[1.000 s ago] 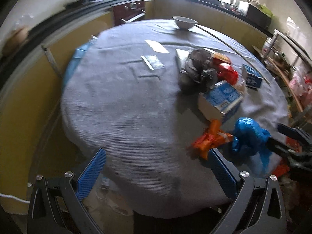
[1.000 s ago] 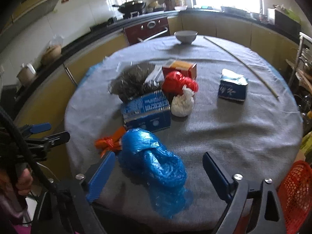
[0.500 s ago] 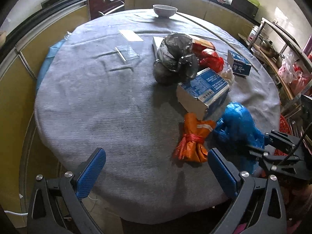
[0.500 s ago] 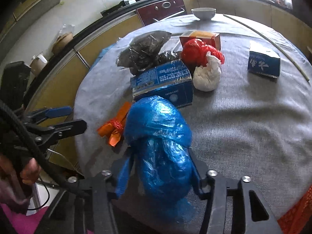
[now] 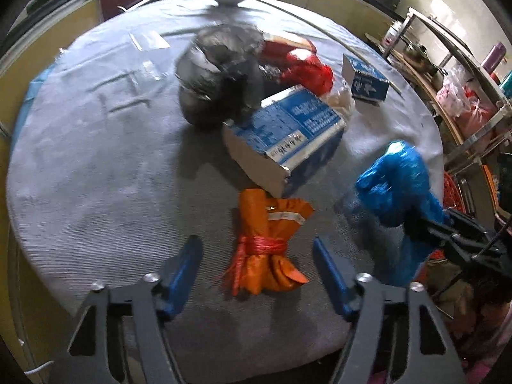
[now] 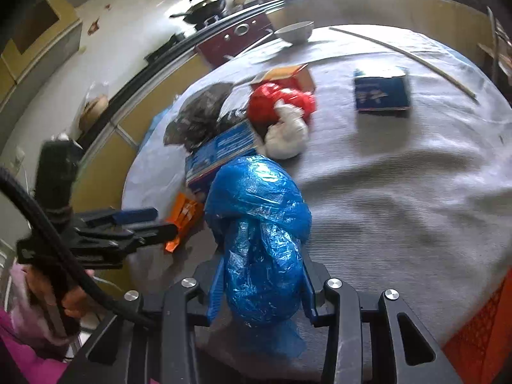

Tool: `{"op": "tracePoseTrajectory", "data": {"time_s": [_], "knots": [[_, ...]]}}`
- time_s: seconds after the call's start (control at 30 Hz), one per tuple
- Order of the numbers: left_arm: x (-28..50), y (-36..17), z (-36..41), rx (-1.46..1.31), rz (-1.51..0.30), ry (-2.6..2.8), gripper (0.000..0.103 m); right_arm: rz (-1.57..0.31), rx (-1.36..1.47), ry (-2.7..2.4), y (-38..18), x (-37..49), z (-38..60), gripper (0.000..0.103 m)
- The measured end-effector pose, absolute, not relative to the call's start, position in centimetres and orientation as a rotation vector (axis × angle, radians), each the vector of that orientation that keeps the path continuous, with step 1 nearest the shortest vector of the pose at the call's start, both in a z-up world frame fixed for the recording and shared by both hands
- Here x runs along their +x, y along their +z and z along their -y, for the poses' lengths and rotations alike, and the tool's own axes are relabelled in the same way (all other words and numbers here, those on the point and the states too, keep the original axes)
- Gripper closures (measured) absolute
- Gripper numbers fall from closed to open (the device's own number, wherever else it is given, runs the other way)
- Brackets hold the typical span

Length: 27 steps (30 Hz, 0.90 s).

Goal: Collect trash
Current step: 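Close the left tool on the orange wrapped bundle and lift it, then drop the blue bag into the red basket with the right tool while the left tool drops the orange bundle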

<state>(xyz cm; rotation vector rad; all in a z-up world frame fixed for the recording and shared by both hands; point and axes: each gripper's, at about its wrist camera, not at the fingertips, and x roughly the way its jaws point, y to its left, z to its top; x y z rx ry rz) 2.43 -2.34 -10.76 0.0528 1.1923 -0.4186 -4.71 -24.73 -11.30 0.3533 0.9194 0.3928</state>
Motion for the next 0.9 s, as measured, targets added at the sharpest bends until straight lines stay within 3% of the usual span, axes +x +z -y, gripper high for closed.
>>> {"op": "tracePoseTrajectory", "data": {"time_s": [0.17, 0.2, 0.57, 0.9], "knots": [[2.6, -11.1, 2.6, 0.050, -1.184, -0.424, 0.068, -0.894, 0.405, 0.372, -10.9, -5.2, 26.3, 0.061], [2.6, -11.2, 2.6, 0.044, -1.184, -0.424, 0.070, -0.891, 0.408, 0.371, -10.8, -5.3, 26.5, 0.061], [-1.0, -8.1, 4.4, 0.114, -1.089, -0.503, 0.071, -0.844, 0.448, 0.344, -10.3, -6.4, 28.4, 0.061], [-3.8, -6.4, 16.9, 0.323, -1.016, -0.775, 0.071, -0.763, 0.575, 0.130, -10.2, -11.1, 36.9, 0.061]]}}
